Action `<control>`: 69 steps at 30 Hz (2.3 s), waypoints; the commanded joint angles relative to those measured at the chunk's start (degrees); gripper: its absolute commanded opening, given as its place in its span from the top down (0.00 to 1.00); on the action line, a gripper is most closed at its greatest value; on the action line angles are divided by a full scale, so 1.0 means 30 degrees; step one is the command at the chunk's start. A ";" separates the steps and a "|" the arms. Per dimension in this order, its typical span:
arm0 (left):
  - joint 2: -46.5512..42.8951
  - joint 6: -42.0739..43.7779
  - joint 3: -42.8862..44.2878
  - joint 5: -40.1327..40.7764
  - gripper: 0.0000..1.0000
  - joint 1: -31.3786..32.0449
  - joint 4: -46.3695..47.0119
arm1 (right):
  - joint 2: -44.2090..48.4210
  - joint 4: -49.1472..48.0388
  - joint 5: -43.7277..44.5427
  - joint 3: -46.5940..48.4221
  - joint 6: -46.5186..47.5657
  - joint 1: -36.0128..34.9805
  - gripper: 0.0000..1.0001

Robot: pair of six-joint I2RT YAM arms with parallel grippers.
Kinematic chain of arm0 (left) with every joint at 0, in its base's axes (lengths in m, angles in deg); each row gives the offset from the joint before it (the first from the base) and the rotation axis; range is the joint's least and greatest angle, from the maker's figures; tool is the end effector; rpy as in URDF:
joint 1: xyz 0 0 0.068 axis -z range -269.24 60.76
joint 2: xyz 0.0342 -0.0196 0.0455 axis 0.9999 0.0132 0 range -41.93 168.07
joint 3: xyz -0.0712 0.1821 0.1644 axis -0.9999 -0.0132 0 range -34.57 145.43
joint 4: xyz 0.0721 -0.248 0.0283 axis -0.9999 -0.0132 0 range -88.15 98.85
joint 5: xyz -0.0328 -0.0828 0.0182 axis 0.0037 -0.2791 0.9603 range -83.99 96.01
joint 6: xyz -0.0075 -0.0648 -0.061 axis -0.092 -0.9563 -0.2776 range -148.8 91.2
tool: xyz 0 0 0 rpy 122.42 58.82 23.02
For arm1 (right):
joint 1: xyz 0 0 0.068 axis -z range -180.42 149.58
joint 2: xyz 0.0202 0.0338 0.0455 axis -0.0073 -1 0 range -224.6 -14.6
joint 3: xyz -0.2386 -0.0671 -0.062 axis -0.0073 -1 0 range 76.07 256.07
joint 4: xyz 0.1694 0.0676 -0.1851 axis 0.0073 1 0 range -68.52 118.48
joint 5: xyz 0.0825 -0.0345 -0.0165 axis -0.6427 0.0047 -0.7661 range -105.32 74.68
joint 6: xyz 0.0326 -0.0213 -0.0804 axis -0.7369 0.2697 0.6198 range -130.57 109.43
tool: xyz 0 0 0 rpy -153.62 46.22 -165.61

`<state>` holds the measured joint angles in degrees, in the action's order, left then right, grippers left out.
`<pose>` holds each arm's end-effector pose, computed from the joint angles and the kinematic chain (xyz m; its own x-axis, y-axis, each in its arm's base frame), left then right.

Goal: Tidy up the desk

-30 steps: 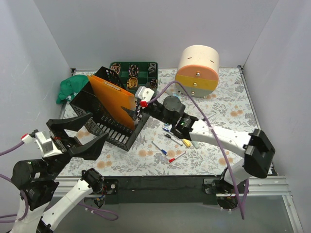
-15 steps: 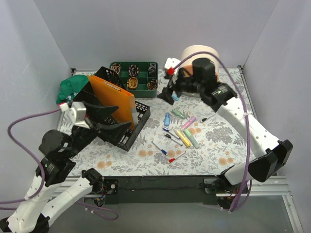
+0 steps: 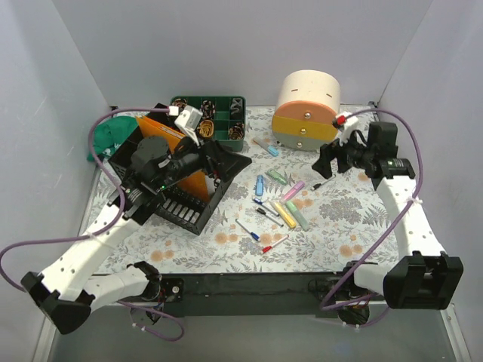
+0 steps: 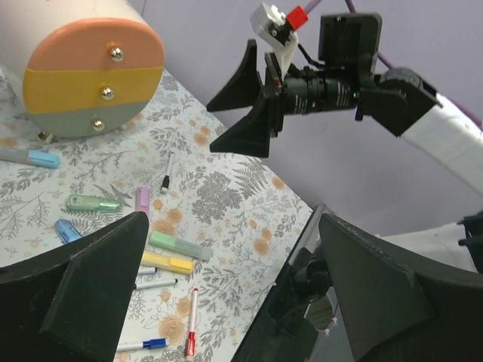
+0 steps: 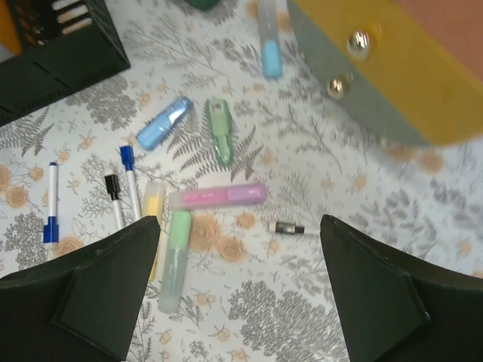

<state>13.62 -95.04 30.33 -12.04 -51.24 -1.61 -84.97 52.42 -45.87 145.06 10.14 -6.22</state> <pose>0.1904 -0.1800 0.4121 -0.7653 -0.5064 -0.3974 0.3203 0.2359 -0.9175 0.2968 0.0708 0.3231 -0.3158 -0.3381 -0.8866 -0.6692 0.7417 -0.0445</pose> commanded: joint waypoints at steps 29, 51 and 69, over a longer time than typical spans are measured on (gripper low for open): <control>2.2107 0.3034 1.8965 1.5358 0.21 0.5937 -0.2696 | 0.4031 -0.6035 -0.3119 -0.7382 -0.4296 0.7208 0.04; 2.6425 -0.0918 2.4127 1.0177 0.46 0.3214 -0.1876 | 0.4032 -0.6006 -0.2797 -0.7382 -0.4237 0.7237 0.04; 2.1099 0.2650 2.0438 0.8830 0.34 0.3096 -0.1142 | 0.4267 -0.7527 -0.4409 -0.8260 -0.4499 0.6828 0.08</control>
<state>90.34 -93.56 94.27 16.99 -41.93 -6.38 -73.43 34.84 -56.40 121.94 -2.58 15.17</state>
